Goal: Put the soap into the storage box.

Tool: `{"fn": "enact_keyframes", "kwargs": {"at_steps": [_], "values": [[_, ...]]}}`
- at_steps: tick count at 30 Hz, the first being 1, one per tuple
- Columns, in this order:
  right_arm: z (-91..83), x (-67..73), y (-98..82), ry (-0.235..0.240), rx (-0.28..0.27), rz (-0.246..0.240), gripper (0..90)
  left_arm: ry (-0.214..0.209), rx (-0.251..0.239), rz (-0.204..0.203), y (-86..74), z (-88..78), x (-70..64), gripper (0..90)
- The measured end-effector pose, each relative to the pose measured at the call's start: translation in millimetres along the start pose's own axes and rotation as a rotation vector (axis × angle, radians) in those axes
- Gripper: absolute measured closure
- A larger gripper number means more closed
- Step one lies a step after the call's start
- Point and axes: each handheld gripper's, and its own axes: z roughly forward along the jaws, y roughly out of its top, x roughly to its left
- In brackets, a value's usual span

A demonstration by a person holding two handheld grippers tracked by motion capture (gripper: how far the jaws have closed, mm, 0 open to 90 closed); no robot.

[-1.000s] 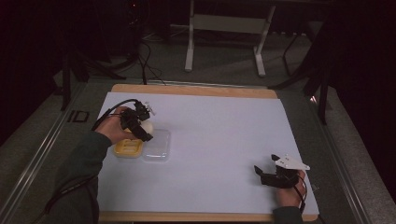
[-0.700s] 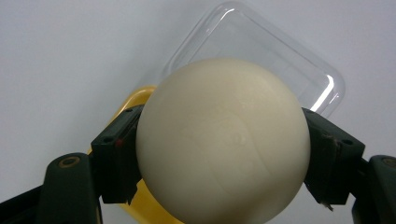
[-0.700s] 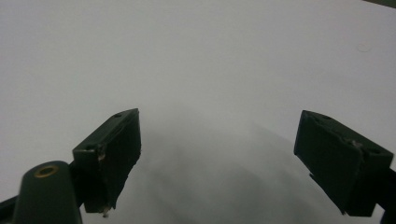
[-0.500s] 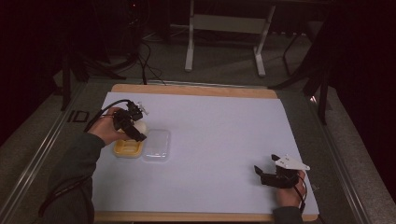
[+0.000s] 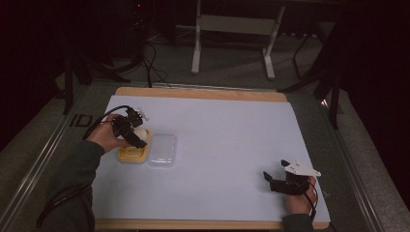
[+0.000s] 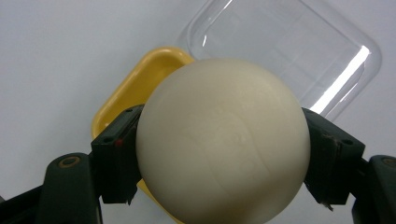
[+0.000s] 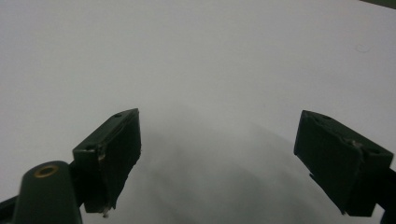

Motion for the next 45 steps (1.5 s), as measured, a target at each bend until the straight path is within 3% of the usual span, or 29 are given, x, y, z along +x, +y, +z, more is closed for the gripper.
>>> {"fn": "enact_keyframes", "kwargs": {"at_steps": [14,45], "values": [[-0.2,0.3,0.0,-0.002,0.000,0.001,14.7,-0.003,0.015,-0.030,-9.2,8.1,4.9,25.1],[-0.3,0.3,-0.1,-0.003,0.000,0.001,14.7,-0.016,0.053,-0.045,-13.3,28.5,8.0,25.1]]}}
